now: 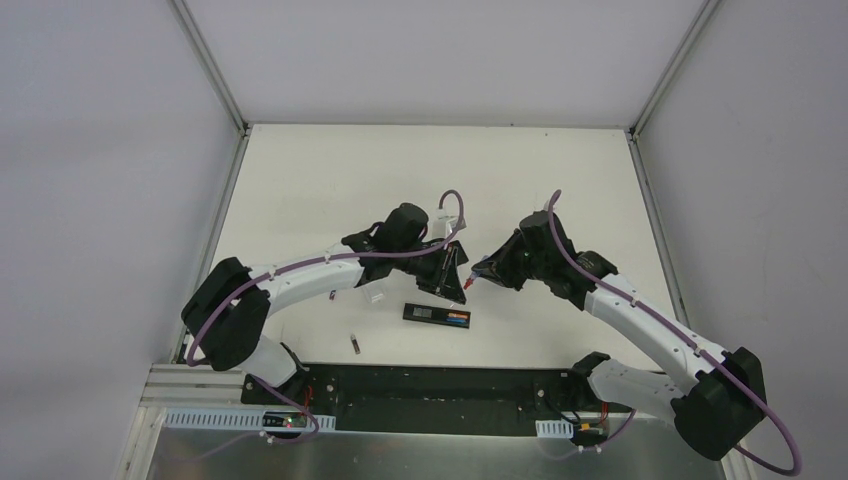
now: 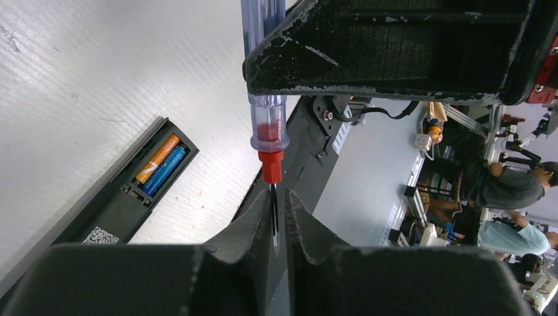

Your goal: Unload the batteries from the remote control

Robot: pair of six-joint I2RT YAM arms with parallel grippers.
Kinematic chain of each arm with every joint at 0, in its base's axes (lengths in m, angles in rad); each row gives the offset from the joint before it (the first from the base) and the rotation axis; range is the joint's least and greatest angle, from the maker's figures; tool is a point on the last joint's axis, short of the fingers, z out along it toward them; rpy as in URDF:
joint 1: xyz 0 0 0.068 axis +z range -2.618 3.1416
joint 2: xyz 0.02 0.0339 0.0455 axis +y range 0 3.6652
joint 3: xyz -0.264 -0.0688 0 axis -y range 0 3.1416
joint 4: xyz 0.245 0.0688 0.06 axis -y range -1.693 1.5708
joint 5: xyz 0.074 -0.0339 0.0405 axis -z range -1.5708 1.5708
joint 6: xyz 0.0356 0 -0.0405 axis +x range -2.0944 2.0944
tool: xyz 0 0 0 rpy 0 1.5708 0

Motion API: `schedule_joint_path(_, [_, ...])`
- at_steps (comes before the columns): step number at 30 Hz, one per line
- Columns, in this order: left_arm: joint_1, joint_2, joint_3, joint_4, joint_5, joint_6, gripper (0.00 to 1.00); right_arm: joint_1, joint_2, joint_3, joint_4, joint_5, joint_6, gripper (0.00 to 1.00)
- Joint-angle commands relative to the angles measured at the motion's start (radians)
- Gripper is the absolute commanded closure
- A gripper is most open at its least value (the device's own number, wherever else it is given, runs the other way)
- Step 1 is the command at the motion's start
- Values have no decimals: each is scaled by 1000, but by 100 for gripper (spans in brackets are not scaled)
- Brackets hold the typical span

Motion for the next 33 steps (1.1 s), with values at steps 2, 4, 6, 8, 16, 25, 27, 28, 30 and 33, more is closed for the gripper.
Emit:
schedule_joint_path(2, [-11,-2,20,36,41,18,98,5,-11,27,33,-19,5,99])
schedule_joint_path(4, [-10,-7,19,29,38,28,100,5,-13,26,33,-29,0,97])
schedule_joint_path(6, [-11,-10,20,18,40,40,100,5,-20,20,46,-44,-7,92])
schedule_joint_path(8, [-11,-10,26,4,52,57,100,5,-31,8,66,-62,-11,77])
schedule_joint_path(16, [1,2,90,-138,179,188,100,-9,-106,0,57,-69,-141,22])
schedule_joint_path(25, [29,-25,181,-364,418,364,100,-68,-194,59,-104,-325,-588,19])
schedule_joint_path(27, [29,-24,197,-410,456,395,100,-77,-206,71,-131,-418,-643,19])
schedule_joint_path(28, [29,-20,204,-430,475,411,100,-79,-205,82,-151,-467,-669,19])
schedule_joint_path(30, [29,-16,211,-456,500,426,100,-80,-198,99,-175,-571,-713,19])
schedule_joint_path(33, [30,-19,218,-482,491,438,100,-80,-180,115,-196,-643,-737,19])
